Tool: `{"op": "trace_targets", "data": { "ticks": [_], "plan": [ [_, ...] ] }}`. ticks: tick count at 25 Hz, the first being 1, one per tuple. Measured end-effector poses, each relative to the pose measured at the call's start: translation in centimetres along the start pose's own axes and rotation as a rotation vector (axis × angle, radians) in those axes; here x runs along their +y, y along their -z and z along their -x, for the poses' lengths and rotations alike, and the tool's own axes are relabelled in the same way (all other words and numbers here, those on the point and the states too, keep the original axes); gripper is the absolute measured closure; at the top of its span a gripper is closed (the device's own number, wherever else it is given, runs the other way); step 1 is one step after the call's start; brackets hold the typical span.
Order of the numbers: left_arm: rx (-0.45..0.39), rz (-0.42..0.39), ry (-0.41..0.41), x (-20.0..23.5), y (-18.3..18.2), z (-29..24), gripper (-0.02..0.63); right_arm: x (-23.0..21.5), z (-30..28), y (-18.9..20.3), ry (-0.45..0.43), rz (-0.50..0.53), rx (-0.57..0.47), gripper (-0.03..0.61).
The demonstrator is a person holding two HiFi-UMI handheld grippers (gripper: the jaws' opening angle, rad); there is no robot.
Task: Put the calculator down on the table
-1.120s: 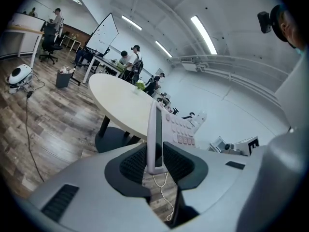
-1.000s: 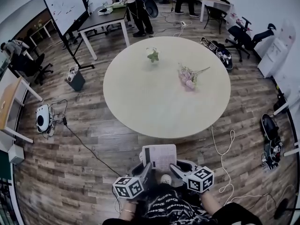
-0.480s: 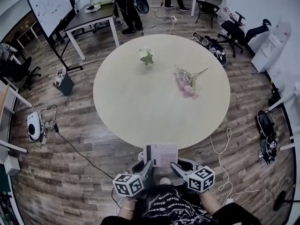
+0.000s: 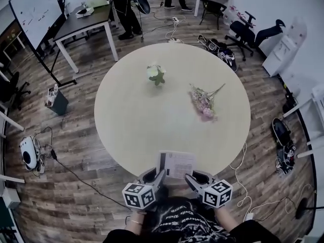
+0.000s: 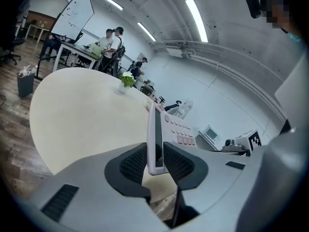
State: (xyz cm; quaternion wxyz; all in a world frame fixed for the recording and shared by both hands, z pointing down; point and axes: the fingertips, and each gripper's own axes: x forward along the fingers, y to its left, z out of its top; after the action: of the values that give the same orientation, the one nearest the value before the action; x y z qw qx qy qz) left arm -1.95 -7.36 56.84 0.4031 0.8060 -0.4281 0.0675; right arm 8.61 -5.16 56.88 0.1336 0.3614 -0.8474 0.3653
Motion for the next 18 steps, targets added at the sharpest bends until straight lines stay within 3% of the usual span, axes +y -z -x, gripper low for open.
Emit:
{"op": "trace_targets", "data": {
  "ticks": [8,18],
  "plan": [
    [0.051,-0.066,0.034,4.8,-5.3,-1.5,0.497,0.1,-5.9,-3.5,0.051,-0.049,-0.024,0.459],
    [0.013,0.005,-0.047,8.5,-9.1,-1.8,0.494,0.2,-10.4,-7.5,0.048,0.014,0.038,0.454]
  ]
}}
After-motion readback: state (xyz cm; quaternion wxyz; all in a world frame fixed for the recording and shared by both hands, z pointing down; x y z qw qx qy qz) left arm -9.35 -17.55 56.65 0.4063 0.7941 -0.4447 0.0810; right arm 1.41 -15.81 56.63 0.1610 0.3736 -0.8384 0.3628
